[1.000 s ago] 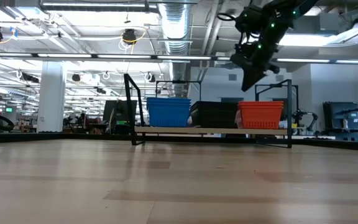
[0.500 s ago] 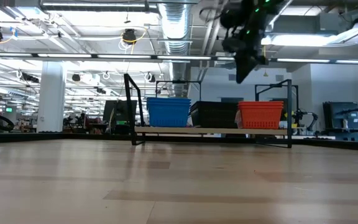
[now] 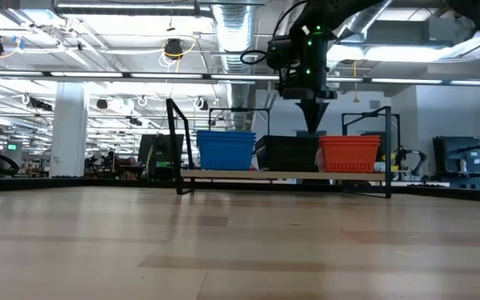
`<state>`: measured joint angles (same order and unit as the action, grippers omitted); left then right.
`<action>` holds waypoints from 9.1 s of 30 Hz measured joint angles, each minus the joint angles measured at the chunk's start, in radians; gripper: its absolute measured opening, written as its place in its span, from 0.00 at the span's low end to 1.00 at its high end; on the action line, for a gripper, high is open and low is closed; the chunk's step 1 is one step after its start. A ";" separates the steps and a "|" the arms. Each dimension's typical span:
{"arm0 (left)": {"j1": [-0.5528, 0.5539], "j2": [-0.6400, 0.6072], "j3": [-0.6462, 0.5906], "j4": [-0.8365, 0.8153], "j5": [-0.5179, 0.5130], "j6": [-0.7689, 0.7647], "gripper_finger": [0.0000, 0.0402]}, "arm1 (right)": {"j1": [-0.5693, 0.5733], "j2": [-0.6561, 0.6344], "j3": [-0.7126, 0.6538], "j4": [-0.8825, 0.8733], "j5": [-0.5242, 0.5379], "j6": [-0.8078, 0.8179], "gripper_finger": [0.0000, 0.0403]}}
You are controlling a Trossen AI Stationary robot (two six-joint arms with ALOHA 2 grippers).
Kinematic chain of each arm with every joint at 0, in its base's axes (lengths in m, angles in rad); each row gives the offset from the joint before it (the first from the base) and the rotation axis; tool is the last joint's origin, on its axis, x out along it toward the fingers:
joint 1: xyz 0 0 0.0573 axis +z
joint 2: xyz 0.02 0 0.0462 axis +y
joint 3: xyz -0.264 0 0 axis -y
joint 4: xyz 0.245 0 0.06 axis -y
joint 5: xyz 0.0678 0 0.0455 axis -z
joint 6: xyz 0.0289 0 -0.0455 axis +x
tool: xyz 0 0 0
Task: Stack baskets on shelf by color
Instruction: Adjust the bins on the shelf, then return to Home Position
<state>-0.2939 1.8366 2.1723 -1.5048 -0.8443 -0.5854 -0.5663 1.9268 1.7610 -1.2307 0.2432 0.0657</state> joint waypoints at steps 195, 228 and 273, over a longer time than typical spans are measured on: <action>0.013 -1.243 -1.683 0.991 0.094 -0.221 0.22 | 0.473 -1.729 -0.590 0.484 -0.166 0.171 0.06; 0.016 -1.578 -2.072 1.592 0.172 0.193 0.22 | 0.521 -1.921 -0.867 0.425 -0.393 0.021 0.06; 0.474 -1.833 -2.162 1.545 0.756 0.276 0.22 | 0.533 -1.922 -1.537 1.158 -0.371 0.013 0.06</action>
<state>0.1798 0.0040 0.0101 0.0401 -0.0884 -0.3095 -0.0331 0.0044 0.2239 -0.0723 -0.1277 0.0788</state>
